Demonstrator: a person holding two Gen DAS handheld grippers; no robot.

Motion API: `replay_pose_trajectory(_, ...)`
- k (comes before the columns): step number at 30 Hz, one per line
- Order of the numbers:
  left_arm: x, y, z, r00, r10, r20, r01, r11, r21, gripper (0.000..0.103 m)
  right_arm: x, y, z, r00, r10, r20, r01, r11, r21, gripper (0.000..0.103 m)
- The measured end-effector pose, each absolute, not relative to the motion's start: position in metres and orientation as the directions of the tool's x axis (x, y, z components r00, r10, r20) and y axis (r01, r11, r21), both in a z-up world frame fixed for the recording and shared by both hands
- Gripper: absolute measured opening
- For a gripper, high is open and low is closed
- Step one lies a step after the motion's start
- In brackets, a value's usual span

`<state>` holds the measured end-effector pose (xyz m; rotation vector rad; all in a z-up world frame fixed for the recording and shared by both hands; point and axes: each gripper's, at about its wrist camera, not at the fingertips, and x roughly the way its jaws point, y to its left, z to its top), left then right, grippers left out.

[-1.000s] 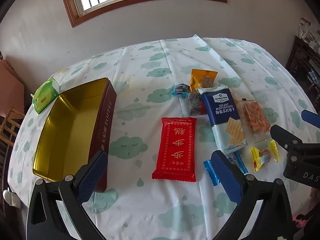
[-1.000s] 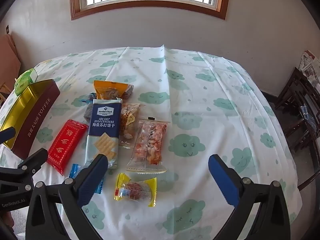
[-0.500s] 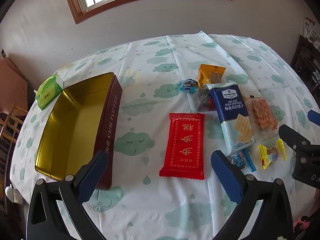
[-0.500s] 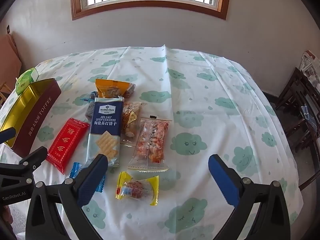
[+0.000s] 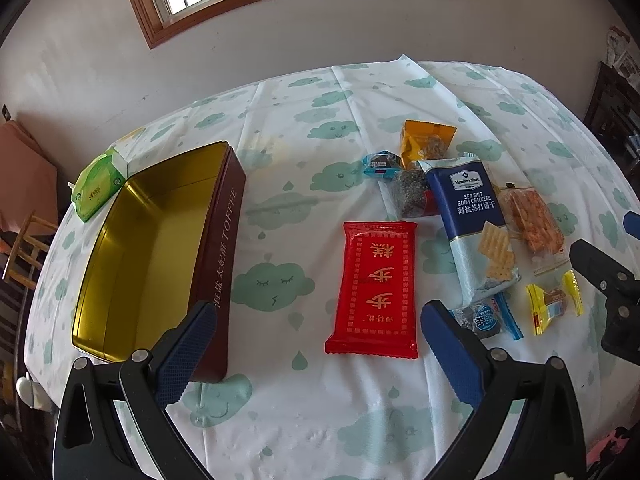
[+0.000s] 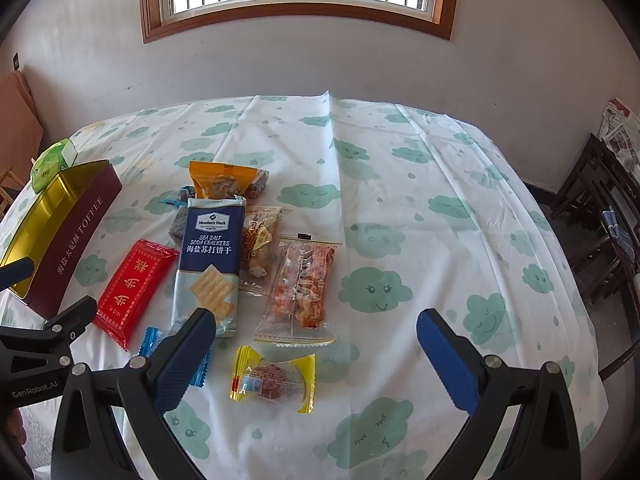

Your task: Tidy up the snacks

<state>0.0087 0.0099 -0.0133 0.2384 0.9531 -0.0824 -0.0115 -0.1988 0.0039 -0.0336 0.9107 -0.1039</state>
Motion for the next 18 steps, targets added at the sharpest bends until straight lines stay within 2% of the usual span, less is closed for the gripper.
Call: replay_pose_trajectory(18,0.0121,0.0097,-0.0183,0.572,0.041,-0.819,0.167,0.972,0.166,0.1,-0.0108,-0.1961,-0.0003,0.61,-0.101,-0.786,0.071,0.995,-0.073,0.102)
